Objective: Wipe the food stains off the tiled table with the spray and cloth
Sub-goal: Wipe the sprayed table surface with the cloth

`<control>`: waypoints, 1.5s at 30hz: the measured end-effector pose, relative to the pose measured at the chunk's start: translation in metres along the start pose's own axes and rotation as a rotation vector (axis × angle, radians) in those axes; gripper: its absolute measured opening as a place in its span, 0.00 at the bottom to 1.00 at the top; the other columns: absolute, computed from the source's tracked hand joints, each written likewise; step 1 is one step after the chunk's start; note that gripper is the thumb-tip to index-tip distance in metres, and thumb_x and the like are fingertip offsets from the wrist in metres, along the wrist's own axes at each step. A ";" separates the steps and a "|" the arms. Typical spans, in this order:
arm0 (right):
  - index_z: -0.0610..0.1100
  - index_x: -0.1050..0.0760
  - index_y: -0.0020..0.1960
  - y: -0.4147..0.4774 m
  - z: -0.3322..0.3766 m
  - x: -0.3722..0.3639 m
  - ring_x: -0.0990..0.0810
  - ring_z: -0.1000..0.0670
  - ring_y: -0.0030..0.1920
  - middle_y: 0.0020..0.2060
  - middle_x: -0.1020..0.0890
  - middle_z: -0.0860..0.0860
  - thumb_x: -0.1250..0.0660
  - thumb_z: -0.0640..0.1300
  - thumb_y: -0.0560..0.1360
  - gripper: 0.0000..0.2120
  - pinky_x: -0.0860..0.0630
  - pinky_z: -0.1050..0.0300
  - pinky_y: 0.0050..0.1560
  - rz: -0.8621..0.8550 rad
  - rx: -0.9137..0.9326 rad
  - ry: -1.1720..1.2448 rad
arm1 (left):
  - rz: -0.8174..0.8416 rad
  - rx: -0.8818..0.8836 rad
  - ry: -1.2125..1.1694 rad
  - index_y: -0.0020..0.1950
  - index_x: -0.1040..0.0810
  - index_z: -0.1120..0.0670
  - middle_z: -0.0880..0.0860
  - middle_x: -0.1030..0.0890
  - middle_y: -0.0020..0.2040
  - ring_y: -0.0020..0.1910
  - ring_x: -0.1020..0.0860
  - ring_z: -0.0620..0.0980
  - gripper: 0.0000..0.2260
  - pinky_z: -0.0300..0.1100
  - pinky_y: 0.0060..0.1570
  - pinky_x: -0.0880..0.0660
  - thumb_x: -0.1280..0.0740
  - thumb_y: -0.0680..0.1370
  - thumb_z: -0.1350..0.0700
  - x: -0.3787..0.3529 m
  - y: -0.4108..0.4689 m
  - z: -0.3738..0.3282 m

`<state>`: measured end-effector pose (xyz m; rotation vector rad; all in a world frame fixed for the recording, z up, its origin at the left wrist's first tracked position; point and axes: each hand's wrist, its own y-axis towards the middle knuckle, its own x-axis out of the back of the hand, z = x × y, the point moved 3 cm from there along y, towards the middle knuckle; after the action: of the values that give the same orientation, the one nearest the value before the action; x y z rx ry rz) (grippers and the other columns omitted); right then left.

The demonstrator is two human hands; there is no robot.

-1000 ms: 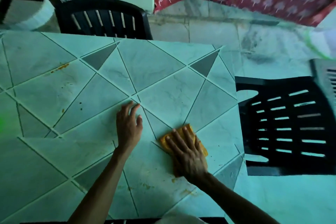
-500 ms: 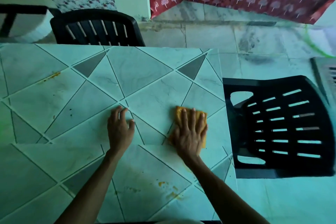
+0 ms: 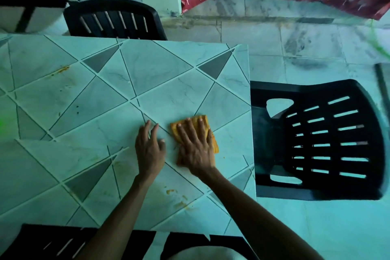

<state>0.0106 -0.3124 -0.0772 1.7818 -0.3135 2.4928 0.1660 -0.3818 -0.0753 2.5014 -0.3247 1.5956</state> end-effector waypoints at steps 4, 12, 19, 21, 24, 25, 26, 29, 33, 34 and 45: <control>0.57 0.50 0.81 -0.095 -0.038 0.006 0.56 0.39 0.81 0.82 0.50 0.51 0.41 0.57 0.77 0.35 0.47 0.35 0.77 0.038 0.043 -0.078 | 0.057 -0.087 -0.013 0.72 0.29 0.55 0.57 0.32 0.73 0.73 0.35 0.60 0.28 0.57 0.68 0.34 0.30 0.73 0.50 -0.003 -0.006 -0.018; 0.58 0.53 0.81 0.000 -0.124 0.036 0.60 0.38 0.80 0.82 0.53 0.51 0.47 0.60 0.79 0.33 0.54 0.32 0.77 0.036 -0.212 -0.048 | 0.268 -0.129 0.042 0.77 0.36 0.51 0.57 0.41 0.79 0.77 0.44 0.61 0.39 0.57 0.71 0.40 0.36 0.69 0.37 -0.028 -0.021 -0.042; 0.56 0.48 0.81 -0.104 -0.107 0.013 0.57 0.38 0.80 0.82 0.51 0.49 0.42 0.58 0.77 0.35 0.44 0.35 0.76 -0.030 -0.248 0.001 | 0.287 -0.099 0.040 0.79 0.39 0.51 0.57 0.46 0.80 0.78 0.48 0.63 0.39 0.60 0.72 0.44 0.29 0.71 0.45 -0.030 -0.025 -0.044; 0.55 0.47 0.81 -0.151 -0.096 0.006 0.55 0.37 0.80 0.81 0.49 0.48 0.41 0.57 0.76 0.35 0.41 0.35 0.75 -0.031 -0.234 -0.005 | 0.284 -0.087 0.049 0.79 0.39 0.51 0.57 0.46 0.80 0.78 0.48 0.64 0.39 0.61 0.72 0.44 0.26 0.71 0.48 -0.034 -0.025 -0.044; 0.56 0.46 0.81 -0.177 -0.092 0.004 0.53 0.36 0.80 0.81 0.47 0.48 0.42 0.59 0.77 0.34 0.38 0.35 0.73 0.010 -0.198 -0.005 | 0.288 -0.080 0.054 0.79 0.40 0.51 0.57 0.47 0.80 0.78 0.49 0.64 0.40 0.61 0.72 0.45 0.25 0.71 0.49 -0.035 -0.024 -0.044; 0.56 0.48 0.81 -0.167 -0.096 0.005 0.54 0.36 0.80 0.81 0.48 0.49 0.43 0.59 0.77 0.34 0.39 0.35 0.73 0.023 -0.188 0.001 | 0.292 -0.080 0.054 0.79 0.40 0.51 0.57 0.47 0.80 0.78 0.49 0.63 0.40 0.61 0.72 0.46 0.25 0.71 0.49 -0.036 -0.024 -0.044; 0.57 0.50 0.81 -0.151 -0.101 0.006 0.56 0.36 0.80 0.82 0.50 0.49 0.43 0.59 0.77 0.34 0.40 0.34 0.74 0.030 -0.183 0.014 | 0.294 -0.079 0.055 0.79 0.40 0.51 0.57 0.47 0.80 0.78 0.49 0.63 0.40 0.61 0.72 0.46 0.25 0.72 0.49 -0.036 -0.024 -0.043; 0.57 0.55 0.81 -0.073 -0.118 0.017 0.61 0.35 0.79 0.82 0.54 0.49 0.45 0.59 0.78 0.35 0.44 0.32 0.75 0.031 -0.196 0.029 | 0.282 -0.083 0.059 0.79 0.40 0.51 0.58 0.46 0.80 0.78 0.49 0.63 0.40 0.61 0.72 0.46 0.25 0.71 0.49 -0.035 -0.024 -0.042; 0.57 0.51 0.81 -0.015 -0.129 0.029 0.59 0.36 0.80 0.82 0.53 0.50 0.46 0.59 0.78 0.33 0.42 0.33 0.74 0.028 -0.273 0.037 | 0.300 -0.085 0.075 0.79 0.40 0.52 0.57 0.47 0.80 0.78 0.50 0.63 0.39 0.61 0.72 0.46 0.26 0.72 0.49 -0.035 -0.023 -0.044; 0.57 0.50 0.81 -0.020 -0.127 0.028 0.58 0.37 0.80 0.82 0.52 0.50 0.48 0.59 0.78 0.32 0.42 0.34 0.74 0.005 -0.273 0.028 | 0.303 -0.083 0.072 0.79 0.40 0.51 0.57 0.47 0.80 0.78 0.50 0.63 0.39 0.61 0.73 0.46 0.26 0.72 0.48 -0.035 -0.022 -0.044; 0.58 0.52 0.81 -0.193 -0.108 0.001 0.58 0.39 0.80 0.82 0.51 0.52 0.47 0.59 0.81 0.31 0.46 0.38 0.77 0.040 -0.126 -0.060 | 0.277 -0.164 0.078 0.77 0.36 0.53 0.59 0.41 0.79 0.76 0.42 0.65 0.37 0.60 0.70 0.41 0.40 0.72 0.37 -0.028 -0.032 -0.039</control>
<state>-0.0581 -0.1022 -0.0852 1.8206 -0.5022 2.3896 0.1293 -0.3382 -0.0851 2.3444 -0.7871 1.6781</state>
